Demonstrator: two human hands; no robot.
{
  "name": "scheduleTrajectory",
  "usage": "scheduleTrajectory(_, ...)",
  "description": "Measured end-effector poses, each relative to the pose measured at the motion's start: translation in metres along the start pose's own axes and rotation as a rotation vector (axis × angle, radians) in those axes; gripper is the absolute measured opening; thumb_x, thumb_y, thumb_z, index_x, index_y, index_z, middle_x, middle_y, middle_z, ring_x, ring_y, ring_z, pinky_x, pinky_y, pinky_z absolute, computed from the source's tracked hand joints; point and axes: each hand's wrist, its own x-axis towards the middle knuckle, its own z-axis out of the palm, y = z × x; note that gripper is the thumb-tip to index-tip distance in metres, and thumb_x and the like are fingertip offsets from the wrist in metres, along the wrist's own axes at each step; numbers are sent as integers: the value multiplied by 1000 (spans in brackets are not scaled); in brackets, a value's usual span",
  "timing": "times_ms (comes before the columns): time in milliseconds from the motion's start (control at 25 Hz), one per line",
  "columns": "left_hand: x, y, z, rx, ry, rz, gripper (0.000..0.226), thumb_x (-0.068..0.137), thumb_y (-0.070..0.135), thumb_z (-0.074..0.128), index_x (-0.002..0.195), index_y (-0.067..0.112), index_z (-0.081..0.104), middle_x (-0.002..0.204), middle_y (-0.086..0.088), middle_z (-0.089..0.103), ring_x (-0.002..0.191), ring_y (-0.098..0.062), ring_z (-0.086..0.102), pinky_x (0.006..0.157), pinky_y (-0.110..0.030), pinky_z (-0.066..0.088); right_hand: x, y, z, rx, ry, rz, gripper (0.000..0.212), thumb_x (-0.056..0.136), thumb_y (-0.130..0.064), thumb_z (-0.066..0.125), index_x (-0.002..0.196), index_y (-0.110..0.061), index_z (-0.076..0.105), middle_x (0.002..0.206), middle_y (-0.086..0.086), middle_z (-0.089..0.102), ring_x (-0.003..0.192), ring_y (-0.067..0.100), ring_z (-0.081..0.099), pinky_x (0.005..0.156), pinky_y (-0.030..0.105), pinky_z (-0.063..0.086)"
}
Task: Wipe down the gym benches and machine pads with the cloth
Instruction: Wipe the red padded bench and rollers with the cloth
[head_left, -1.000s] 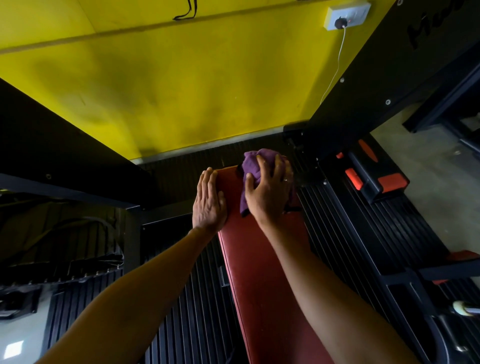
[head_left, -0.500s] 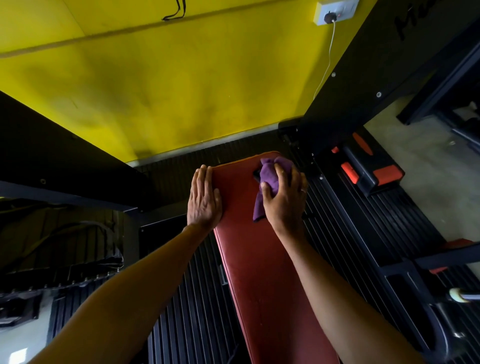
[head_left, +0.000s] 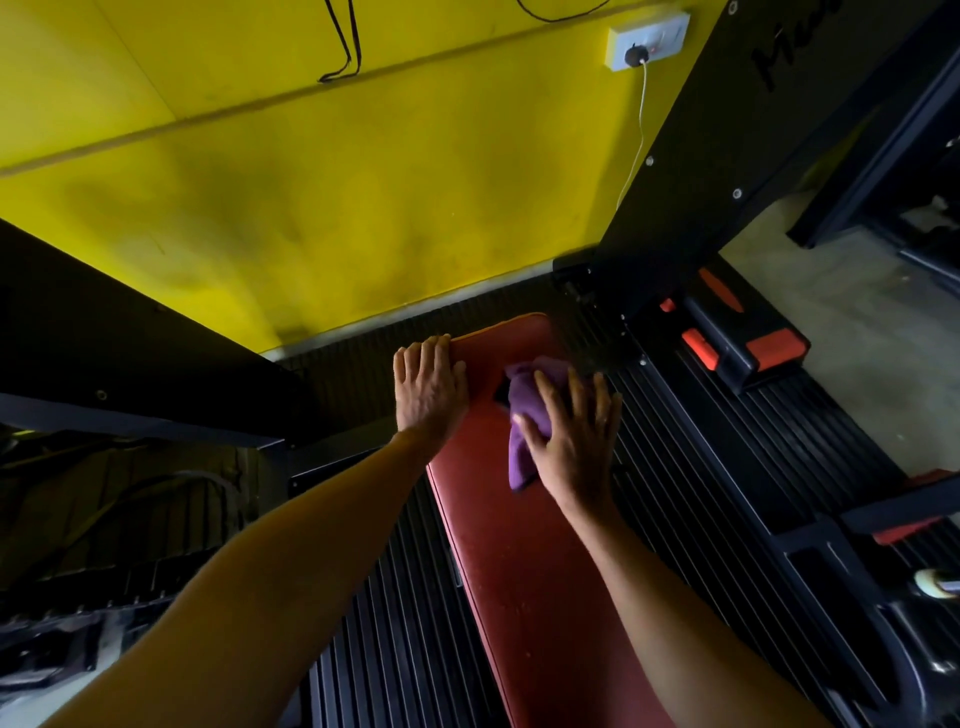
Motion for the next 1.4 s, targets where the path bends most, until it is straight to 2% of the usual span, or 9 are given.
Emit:
scheduleTrajectory(160,-4,4,8,48,54,-9,45,99,35,43,130,3,56,120,-15,60,109,-36,53,106,-53,37,74,-31,15,127,-10,136,57,95,-57,54,144,-29,53,150,11,50,142,44,38,109,64,35)
scheduleTrajectory(320,-6,-15,6,42,69,76,48,101,35,45,137,5,55,127,-14,60,114,-34,52,106,-52,37,64,-33,15,208,-54,155,68,91,-62,59,149,-29,43,158,13,38,136,44,43,101,58,48)
scheduleTrajectory(560,15,-6,6,28,-69,296,49,106,32,33,145,6,50,140,-13,58,126,-32,55,108,-49,40,-9,2,5,270,-64,261,82,87,-62,68,154,-26,36,161,15,34,136,37,48,102,54,48)
scheduleTrajectory(720,22,7,4,82,-190,277,54,106,39,26,153,15,36,151,-8,49,135,-28,48,110,-46,37,48,-12,7,340,-28,255,77,86,-60,68,150,-27,43,147,11,47,124,30,54,92,46,54)
scheduleTrajectory(840,22,7,5,100,-189,282,56,104,39,25,152,14,38,151,-9,49,134,-28,49,108,-45,38,94,-21,10,342,-56,211,74,87,-64,62,148,-26,46,143,10,49,120,30,57,87,44,56)
scheduleTrajectory(1000,22,5,4,101,-194,282,54,105,38,30,153,15,39,150,-8,50,134,-28,49,108,-44,36,61,-6,6,326,-93,189,78,86,-66,63,151,-28,42,144,8,47,118,28,58,82,40,57)
scheduleTrajectory(1200,26,12,5,108,-234,280,56,104,40,29,153,13,36,150,-9,48,133,-29,48,109,-46,36,-44,19,-5,284,-63,364,80,85,-66,64,151,-27,40,147,11,48,115,35,61,85,51,57)
scheduleTrajectory(1320,26,13,4,118,-246,282,57,104,39,27,153,11,36,148,-10,50,130,-29,50,106,-46,37,-23,-1,-2,253,-62,503,77,85,-65,66,150,-32,39,149,9,43,122,40,54,99,57,49)
scheduleTrajectory(1400,25,13,4,109,-251,280,57,103,38,28,152,10,37,146,-11,51,126,-30,52,103,-46,39,4,-31,3,251,-81,522,73,90,-66,59,152,-33,37,157,13,33,136,48,41,112,62,34)
